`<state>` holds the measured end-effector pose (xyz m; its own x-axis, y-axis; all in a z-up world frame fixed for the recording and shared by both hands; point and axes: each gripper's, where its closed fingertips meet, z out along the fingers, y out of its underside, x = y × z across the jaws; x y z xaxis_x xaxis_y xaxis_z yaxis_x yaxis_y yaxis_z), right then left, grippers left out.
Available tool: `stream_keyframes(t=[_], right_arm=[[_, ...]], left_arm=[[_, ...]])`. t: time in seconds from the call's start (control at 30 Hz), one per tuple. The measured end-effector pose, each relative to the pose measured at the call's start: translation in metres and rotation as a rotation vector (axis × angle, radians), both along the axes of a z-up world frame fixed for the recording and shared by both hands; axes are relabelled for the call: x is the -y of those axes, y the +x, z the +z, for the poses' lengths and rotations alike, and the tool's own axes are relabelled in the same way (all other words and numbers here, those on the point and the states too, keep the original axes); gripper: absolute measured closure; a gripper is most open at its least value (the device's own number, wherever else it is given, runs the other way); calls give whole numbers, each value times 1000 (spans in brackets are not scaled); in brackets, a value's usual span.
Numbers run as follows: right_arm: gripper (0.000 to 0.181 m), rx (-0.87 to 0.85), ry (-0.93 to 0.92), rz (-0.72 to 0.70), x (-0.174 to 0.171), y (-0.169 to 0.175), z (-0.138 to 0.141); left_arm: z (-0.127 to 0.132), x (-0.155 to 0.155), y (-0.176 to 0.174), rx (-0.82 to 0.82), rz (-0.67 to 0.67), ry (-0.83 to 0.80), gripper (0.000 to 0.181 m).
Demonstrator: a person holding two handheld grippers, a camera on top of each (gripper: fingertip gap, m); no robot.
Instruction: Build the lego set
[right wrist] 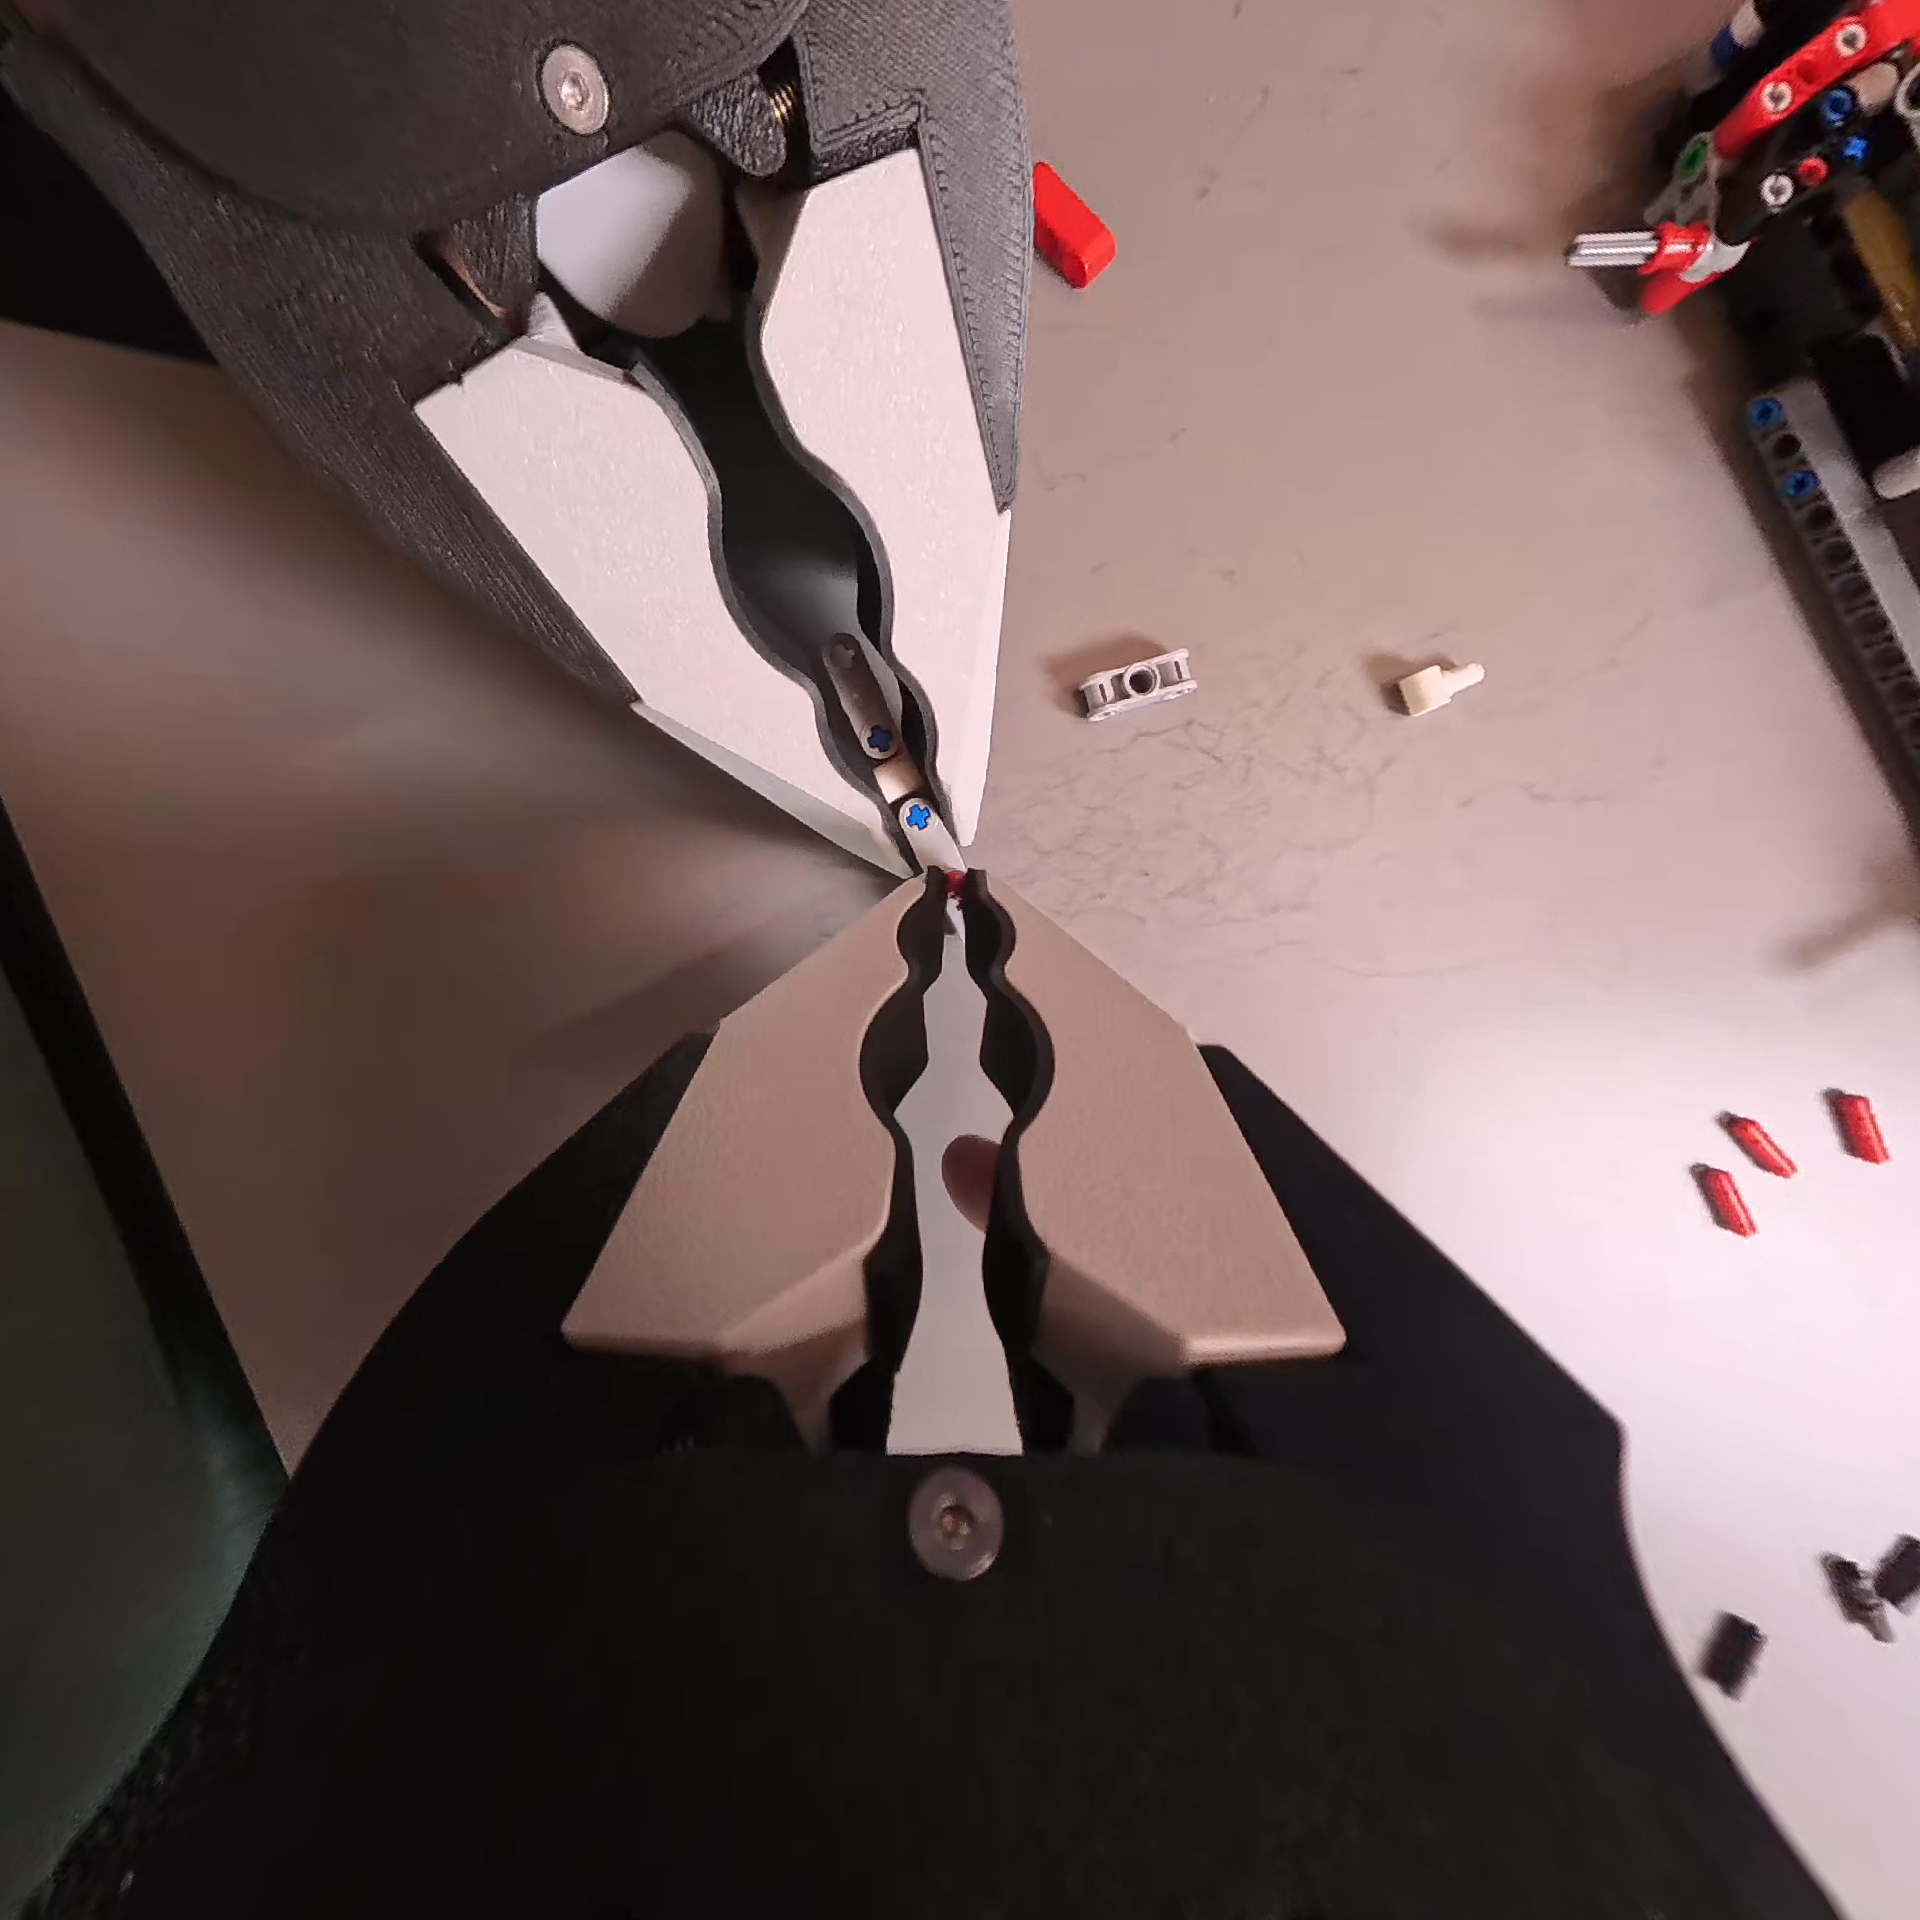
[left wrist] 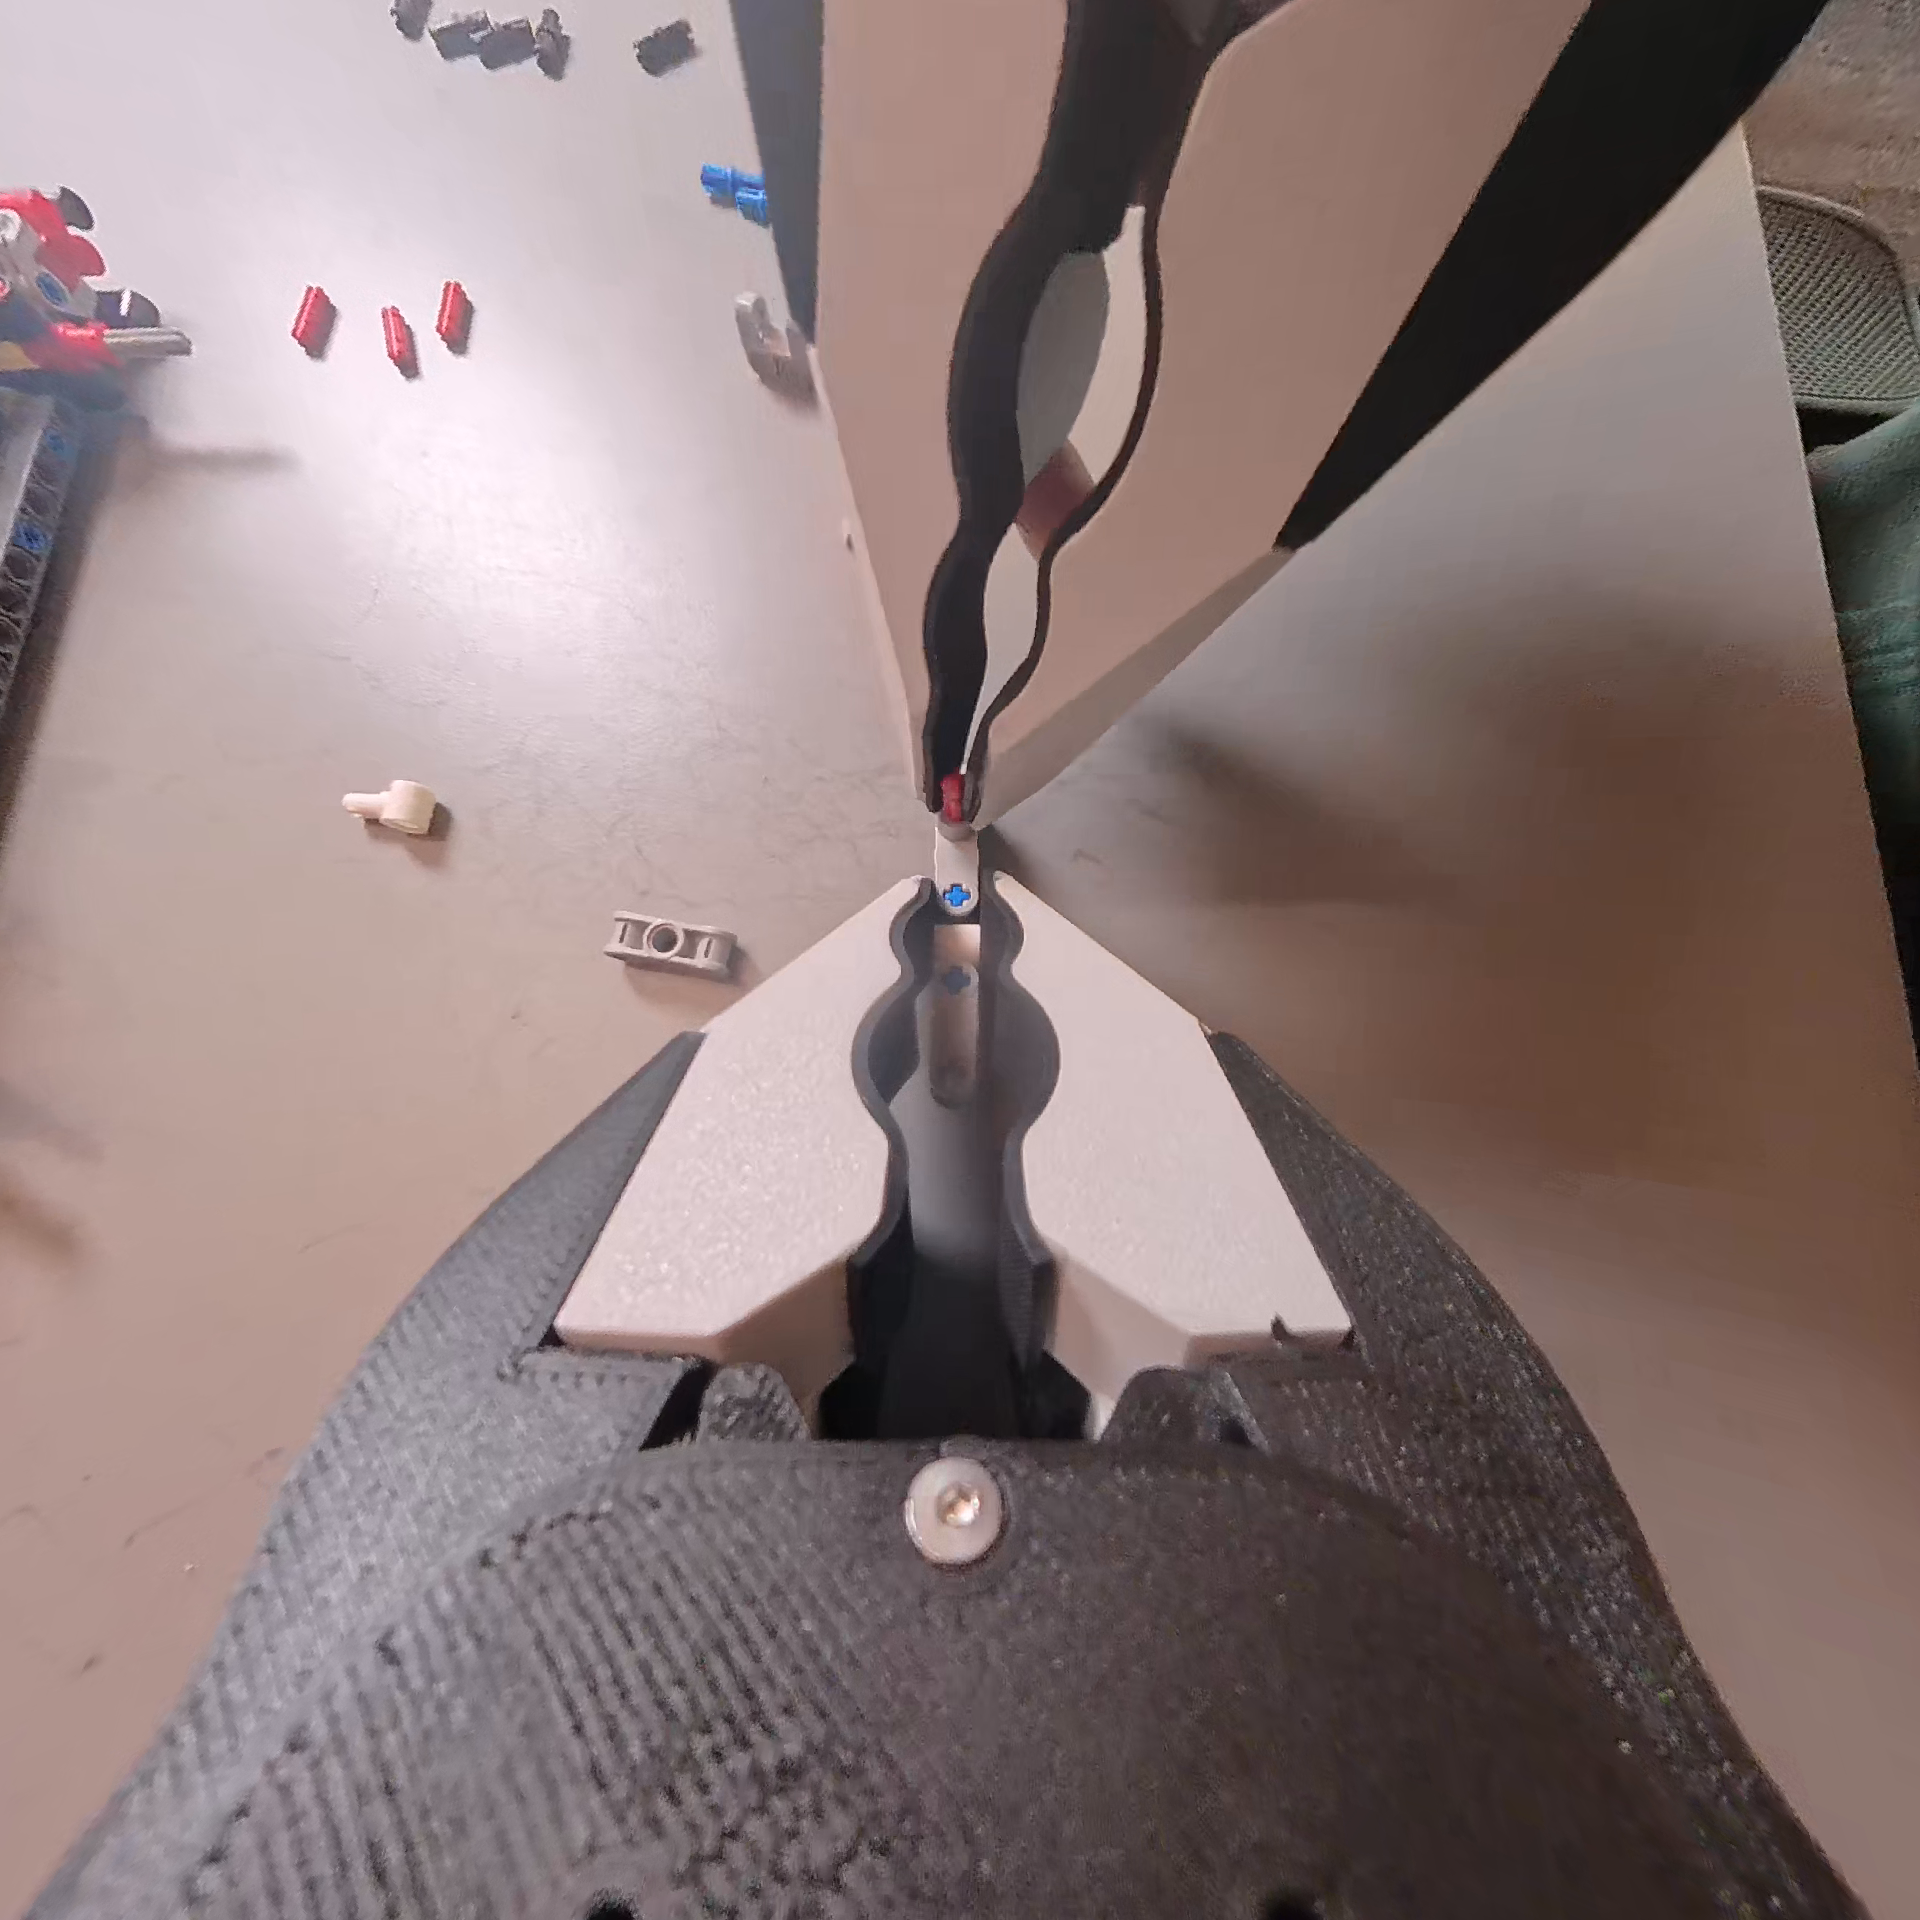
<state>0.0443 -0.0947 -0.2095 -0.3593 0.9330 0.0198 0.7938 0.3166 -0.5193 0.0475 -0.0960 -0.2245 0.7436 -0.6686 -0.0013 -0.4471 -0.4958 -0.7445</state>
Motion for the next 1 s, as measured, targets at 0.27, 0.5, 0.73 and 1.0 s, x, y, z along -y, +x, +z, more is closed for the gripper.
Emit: stream_keyframes(t=[0.27, 0.5, 0.73, 1.0], right_arm=[[179, -18, 22, -12, 0, 0, -1], [178, -16, 39, 77, 0, -1, 0], [161, 15, 145, 353, 6, 0, 12], [171, 103, 265, 571, 2, 0, 9]], left_arm=[[0, 0, 0, 3, 24, -23, 176], [0, 1, 0, 6, 23, -25, 176], [0, 1, 0, 11, 21, -26, 176], [0, 1, 0, 13, 19, -24, 176]])
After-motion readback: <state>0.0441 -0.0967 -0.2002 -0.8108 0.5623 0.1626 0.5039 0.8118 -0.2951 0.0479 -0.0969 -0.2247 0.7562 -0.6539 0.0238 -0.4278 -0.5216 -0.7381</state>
